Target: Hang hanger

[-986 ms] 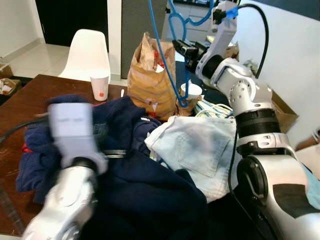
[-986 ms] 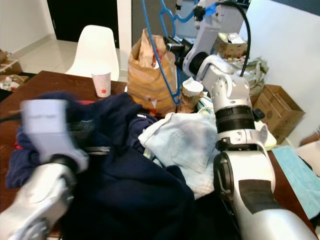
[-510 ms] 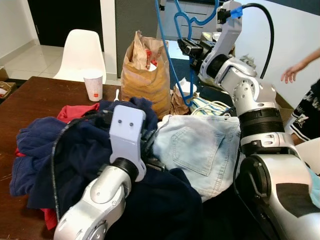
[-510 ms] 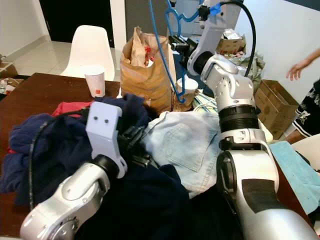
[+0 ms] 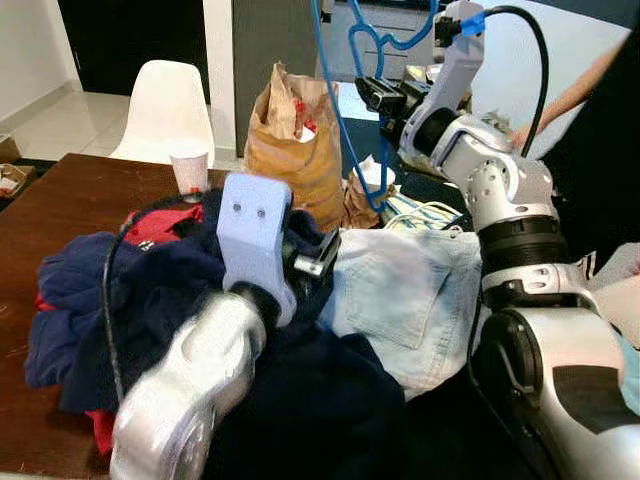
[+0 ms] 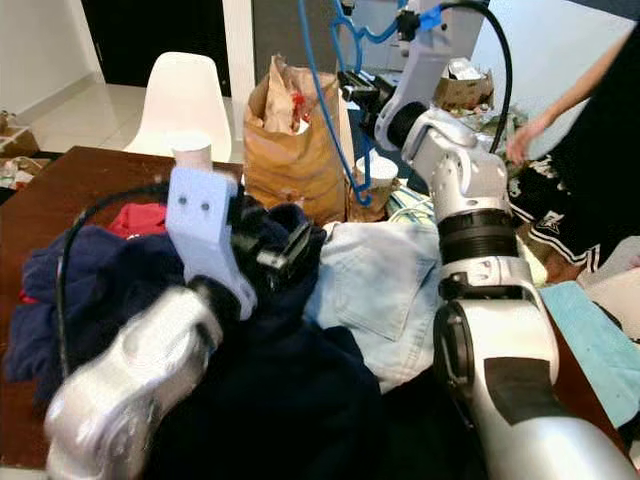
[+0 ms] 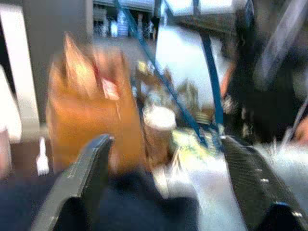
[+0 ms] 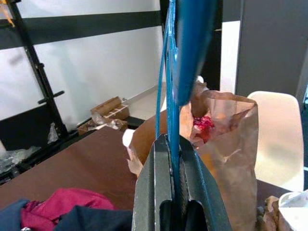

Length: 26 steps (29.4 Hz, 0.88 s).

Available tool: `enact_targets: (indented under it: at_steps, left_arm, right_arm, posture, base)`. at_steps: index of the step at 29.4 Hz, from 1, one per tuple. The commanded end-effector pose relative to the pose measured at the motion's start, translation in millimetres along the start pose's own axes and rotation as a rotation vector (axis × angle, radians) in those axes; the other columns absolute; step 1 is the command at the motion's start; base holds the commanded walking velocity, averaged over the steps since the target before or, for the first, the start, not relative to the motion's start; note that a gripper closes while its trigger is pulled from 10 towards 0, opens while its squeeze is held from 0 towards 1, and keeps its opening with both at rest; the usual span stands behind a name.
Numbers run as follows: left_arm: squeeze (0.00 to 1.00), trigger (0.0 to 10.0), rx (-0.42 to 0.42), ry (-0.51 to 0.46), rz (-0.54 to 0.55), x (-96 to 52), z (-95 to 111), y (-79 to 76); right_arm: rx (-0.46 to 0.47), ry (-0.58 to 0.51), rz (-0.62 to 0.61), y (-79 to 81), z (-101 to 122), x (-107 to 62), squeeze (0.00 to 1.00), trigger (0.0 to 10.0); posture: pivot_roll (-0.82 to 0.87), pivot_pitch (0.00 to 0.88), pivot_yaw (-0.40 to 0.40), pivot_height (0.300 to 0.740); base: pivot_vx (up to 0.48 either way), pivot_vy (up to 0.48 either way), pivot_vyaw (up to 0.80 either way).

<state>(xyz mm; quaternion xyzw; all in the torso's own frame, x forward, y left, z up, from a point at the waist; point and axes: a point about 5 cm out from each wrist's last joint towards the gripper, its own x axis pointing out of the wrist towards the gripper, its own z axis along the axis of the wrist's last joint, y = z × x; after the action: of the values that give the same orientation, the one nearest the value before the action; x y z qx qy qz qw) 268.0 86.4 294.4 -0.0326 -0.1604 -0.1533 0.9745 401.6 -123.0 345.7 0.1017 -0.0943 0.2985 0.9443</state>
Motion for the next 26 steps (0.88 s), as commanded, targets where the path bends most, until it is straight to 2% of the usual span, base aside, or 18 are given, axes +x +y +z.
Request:
enact_targets:
  at_steps: [1, 2, 4, 5, 6, 7, 8, 9, 11, 12, 15, 21, 23, 26]
  left_arm:
    - [1.00, 10.0, 0.017, -0.015, 0.073, 5.6, 0.5, 13.7]
    - [1.00, 10.0, 0.019, 0.004, 0.090, 15.4, -0.8, 22.4]
    - [1.00, 10.0, 0.015, 0.025, 0.093, 20.4, -3.5, 26.6]
    - [1.00, 10.0, 0.020, 0.076, 0.066, 27.1, -11.1, 30.3]
    - [0.44, 10.0, 0.031, 0.145, 0.002, 32.4, -21.2, 30.0]
    - [0.44, 10.0, 0.031, 0.145, 0.002, 32.4, -21.2, 30.0]
    - [0.44, 10.0, 0.038, 0.190, -0.042, 34.9, -27.9, 29.4]
    - [0.00, 10.0, 0.049, 0.225, -0.076, 36.1, -33.1, 28.4]
    - [0.00, 10.0, 0.078, 0.310, -0.159, 35.0, -42.7, 22.3]
    - [0.00, 10.0, 0.065, 0.355, -0.200, 33.7, -46.4, 18.7]
    - [0.00, 10.0, 0.062, 0.384, -0.238, 32.5, -45.9, 16.3]
    - [0.00, 10.0, 0.053, 0.376, -0.256, 33.8, -36.8, 15.9]
    - [0.00, 10.0, 0.043, 0.342, -0.298, 36.9, -22.2, 7.4]
    - [0.00, 10.0, 0.041, 0.332, -0.326, 37.4, -15.1, 0.8]
  right_arm:
    - [-0.014, -0.014, 0.004, 2.3, 5.4, 2.0, 0.00, 10.0]
    - [-0.015, -0.014, 0.006, 3.0, 5.9, 2.3, 0.00, 10.0]
    - [-0.016, -0.015, 0.007, 3.3, 6.3, 2.4, 0.00, 10.0]
    - [-0.017, -0.015, 0.007, 3.4, 6.9, 2.1, 0.00, 10.0]
    - [-0.020, -0.014, 0.005, 3.0, 7.5, 1.6, 0.00, 10.0]
    - [-0.020, -0.014, 0.005, 3.0, 7.5, 1.6, 0.00, 10.0]
    - [-0.023, -0.013, 0.003, 2.6, 7.9, 1.1, 0.00, 10.0]
    - [-0.024, -0.013, 0.001, 2.2, 8.3, 0.6, 0.00, 10.0]
    - [-0.028, -0.012, -0.004, 1.0, 9.1, -0.7, 0.00, 10.0]
    - [-0.029, -0.012, -0.007, 0.0, 9.5, -1.6, 0.00, 10.0]
    - [-0.031, -0.013, -0.014, -1.5, 10.3, -2.8, 0.00, 10.0]
    - [-0.034, -0.013, -0.017, -2.5, 11.2, -3.3, 0.00, 10.0]
    - [-0.037, -0.015, -0.020, -3.3, 12.3, -3.1, 0.00, 10.0]
    - [-0.040, -0.016, -0.024, -4.0, 13.2, -3.1, 0.00, 10.0]
  posture:
    - [0.05, 0.000, -0.102, 0.740]
    - [0.04, 0.000, -0.100, 0.740]
    - [0.04, 0.000, -0.099, 0.740]
    - [0.03, 0.000, -0.100, 0.740]
    - [0.02, 0.000, -0.097, 0.740]
    - [0.02, 0.000, -0.097, 0.740]
    - [0.02, 0.000, -0.097, 0.740]
    - [0.02, 0.000, -0.096, 0.740]
    - [0.01, 0.000, -0.092, 0.740]
    - [0.01, 0.000, -0.090, 0.740]
    - [0.01, 0.000, -0.088, 0.740]
    - [0.01, 0.000, -0.092, 0.740]
    - [0.02, 0.000, -0.093, 0.740]
    - [0.02, 0.000, -0.092, 0.740]
  base:
    - [0.000, 0.000, 0.00]
    - [0.000, 0.000, 0.00]
    - [0.000, 0.000, 0.00]
    - [0.000, 0.000, 0.00]
    - [0.000, 0.000, 0.00]
    - [0.000, 0.000, 0.00]
    - [0.000, 0.000, 0.00]
    - [0.000, 0.000, 0.00]
    - [0.000, 0.000, 0.00]
    - [0.000, 0.000, 0.00]
    - [0.000, 0.000, 0.00]
    - [0.000, 0.000, 0.00]
    - [0.000, 0.000, 0.00]
    - [0.000, 0.000, 0.00]
